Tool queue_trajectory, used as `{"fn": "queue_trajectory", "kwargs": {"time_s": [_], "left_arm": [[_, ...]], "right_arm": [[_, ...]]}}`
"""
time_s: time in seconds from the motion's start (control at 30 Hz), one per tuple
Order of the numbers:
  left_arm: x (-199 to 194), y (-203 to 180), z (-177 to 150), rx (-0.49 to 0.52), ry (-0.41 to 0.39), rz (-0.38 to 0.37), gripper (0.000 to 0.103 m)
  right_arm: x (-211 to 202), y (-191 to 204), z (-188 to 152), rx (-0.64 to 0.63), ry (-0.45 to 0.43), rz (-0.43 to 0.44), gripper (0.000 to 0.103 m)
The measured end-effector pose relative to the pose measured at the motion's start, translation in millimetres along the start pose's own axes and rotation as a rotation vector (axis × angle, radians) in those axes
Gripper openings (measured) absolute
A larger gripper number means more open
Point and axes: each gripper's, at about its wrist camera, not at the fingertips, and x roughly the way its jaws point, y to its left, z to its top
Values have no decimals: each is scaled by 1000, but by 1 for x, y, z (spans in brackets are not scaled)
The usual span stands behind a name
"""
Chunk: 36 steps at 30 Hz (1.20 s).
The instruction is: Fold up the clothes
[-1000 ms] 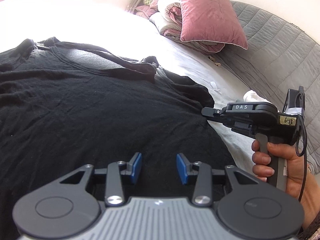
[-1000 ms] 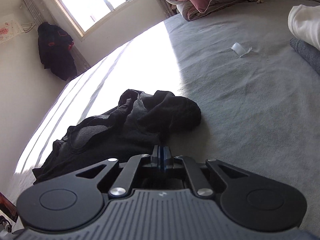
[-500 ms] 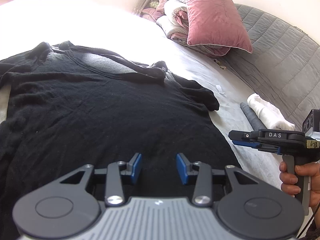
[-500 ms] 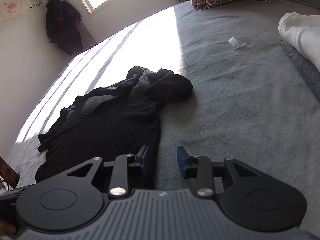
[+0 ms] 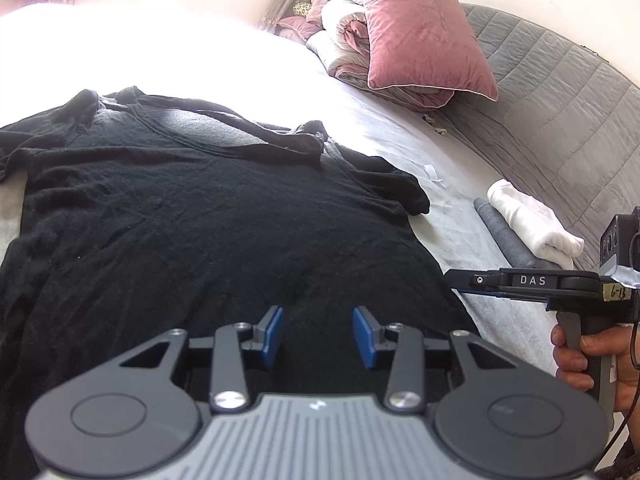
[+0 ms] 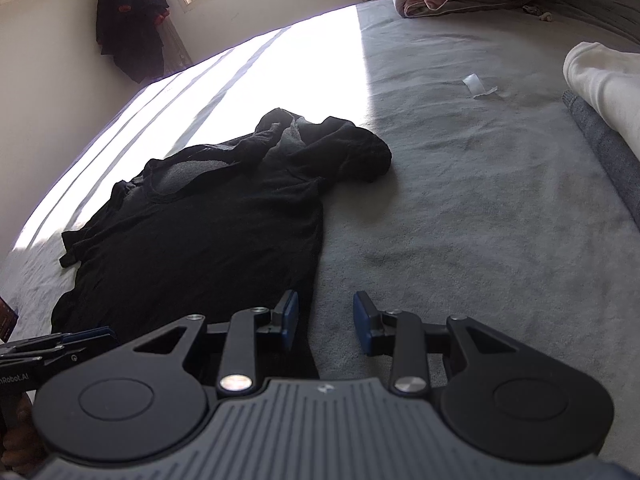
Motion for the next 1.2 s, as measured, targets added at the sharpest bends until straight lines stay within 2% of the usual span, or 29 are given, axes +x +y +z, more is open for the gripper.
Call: {"fn": "queue_trajectory", "kwargs": {"time_s": [0.1,0.3,0.37,0.47,0.5,0.57,0.6,0.73,0.9,0.93,1.0,1.2], "left_arm": [[1,2,0,-11,3,3,40],[2,3,0,-19,9,3,40],[3,3,-1,-15,13,4,40],[4,1,-2,-4,19,10,40],[5,1,-3,-1,21,12,40],[5,1,-3,4,29,20,40],[6,1,-3,6,32,24,40],[6,2,-3,8,46,26,40],[-3,4,-5,17,44,35,40],[-6,5,-5,19,41,39,40],[-12,9,-7,18,39,46,40],[-31,23,-14,9,43,64,40]], "right_arm": [[3,4,-1,-20,4,-10,35],[12,25,-8,-152,1,-75,33],[15,34,-12,-218,-2,-96,29],[18,47,-18,-316,-8,-110,15],[18,50,-20,-343,-9,-114,6],[18,57,-21,-392,-12,-132,5],[16,59,-21,-408,-12,-149,3],[13,49,-16,-422,-5,-304,3],[4,18,-4,-193,7,-139,7],[-3,11,-2,-121,6,-86,12],[-11,1,0,-44,8,-38,12],[-23,-6,-15,24,78,61,12]]}}
